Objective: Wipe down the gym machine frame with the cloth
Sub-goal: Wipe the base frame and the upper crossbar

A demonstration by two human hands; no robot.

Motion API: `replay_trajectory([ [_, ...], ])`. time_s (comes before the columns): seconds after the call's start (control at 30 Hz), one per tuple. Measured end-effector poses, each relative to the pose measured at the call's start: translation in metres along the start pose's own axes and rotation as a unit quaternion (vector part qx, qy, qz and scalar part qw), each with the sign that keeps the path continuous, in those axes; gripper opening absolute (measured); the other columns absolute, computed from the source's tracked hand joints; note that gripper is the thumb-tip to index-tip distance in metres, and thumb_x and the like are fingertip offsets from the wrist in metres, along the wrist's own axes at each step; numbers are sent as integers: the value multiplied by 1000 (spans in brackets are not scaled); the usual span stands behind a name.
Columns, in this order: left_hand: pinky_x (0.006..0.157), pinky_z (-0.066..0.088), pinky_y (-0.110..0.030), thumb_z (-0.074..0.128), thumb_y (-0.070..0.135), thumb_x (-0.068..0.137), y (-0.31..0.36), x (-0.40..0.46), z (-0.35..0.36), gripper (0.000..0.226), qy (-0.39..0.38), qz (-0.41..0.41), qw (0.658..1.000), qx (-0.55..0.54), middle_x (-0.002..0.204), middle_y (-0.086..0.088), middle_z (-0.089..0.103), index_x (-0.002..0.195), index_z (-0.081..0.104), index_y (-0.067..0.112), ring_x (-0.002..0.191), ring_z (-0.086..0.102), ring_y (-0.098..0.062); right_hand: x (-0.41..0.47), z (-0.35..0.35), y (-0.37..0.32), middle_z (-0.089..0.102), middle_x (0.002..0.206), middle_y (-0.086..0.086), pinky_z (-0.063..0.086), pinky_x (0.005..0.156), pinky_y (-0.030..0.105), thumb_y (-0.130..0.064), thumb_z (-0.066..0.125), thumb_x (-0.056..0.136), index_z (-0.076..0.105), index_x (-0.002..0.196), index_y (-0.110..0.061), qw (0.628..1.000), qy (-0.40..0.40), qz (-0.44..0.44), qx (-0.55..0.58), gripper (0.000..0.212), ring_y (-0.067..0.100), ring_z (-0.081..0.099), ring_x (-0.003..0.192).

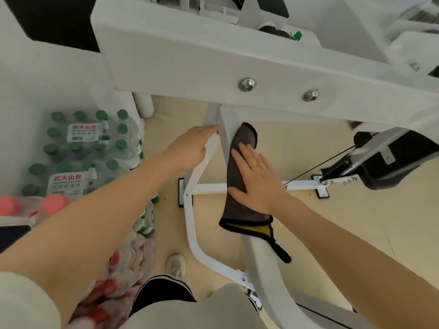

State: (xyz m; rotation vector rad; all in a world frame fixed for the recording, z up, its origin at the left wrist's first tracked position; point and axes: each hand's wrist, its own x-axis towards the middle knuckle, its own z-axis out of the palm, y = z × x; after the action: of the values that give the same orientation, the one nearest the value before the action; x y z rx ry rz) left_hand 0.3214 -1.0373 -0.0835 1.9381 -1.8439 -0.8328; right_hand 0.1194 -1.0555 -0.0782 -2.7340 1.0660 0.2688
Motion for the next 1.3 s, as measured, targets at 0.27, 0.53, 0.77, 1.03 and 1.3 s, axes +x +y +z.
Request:
replay_trajectory([
  [0.27,107,15,-20,33,-11,88,17,-32,4,64,58,-32,997,-36,152,-8,23,146,20,12,139,22,-21,-1,3,11,34,149,10,7,114,40,-57,33,74,52,131,-13,985,31,-169,-9,74,32,19,142],
  [0.53,104,18,-18,33,-11,88,31,-55,16,61,72,-74,993,-54,151,-8,27,145,23,10,137,26,-20,6,2,9,69,94,3,18,112,39,-49,40,82,73,83,-11,964,39,-264,-20,51,30,51,119],
  [0.77,102,17,-13,33,-10,87,35,-76,14,59,63,-58,996,-21,149,-7,31,142,30,11,136,29,-18,-7,7,-4,54,132,-2,-4,114,30,-56,7,86,70,110,-16,981,42,-176,75,79,22,17,142],
  [1.03,112,9,-21,35,-7,87,58,-52,34,62,-26,30,999,31,154,-2,18,144,28,15,142,14,-15,-34,22,-21,-15,155,15,-5,115,28,-29,46,95,-9,146,-1,990,49,37,124,81,26,-10,144],
  [1.3,113,12,-26,39,1,89,66,-48,37,65,-41,25,994,96,155,-5,13,148,16,17,142,13,-18,-50,19,-36,26,143,17,46,84,36,-26,54,89,-12,147,-4,965,48,164,199,91,29,45,118],
])
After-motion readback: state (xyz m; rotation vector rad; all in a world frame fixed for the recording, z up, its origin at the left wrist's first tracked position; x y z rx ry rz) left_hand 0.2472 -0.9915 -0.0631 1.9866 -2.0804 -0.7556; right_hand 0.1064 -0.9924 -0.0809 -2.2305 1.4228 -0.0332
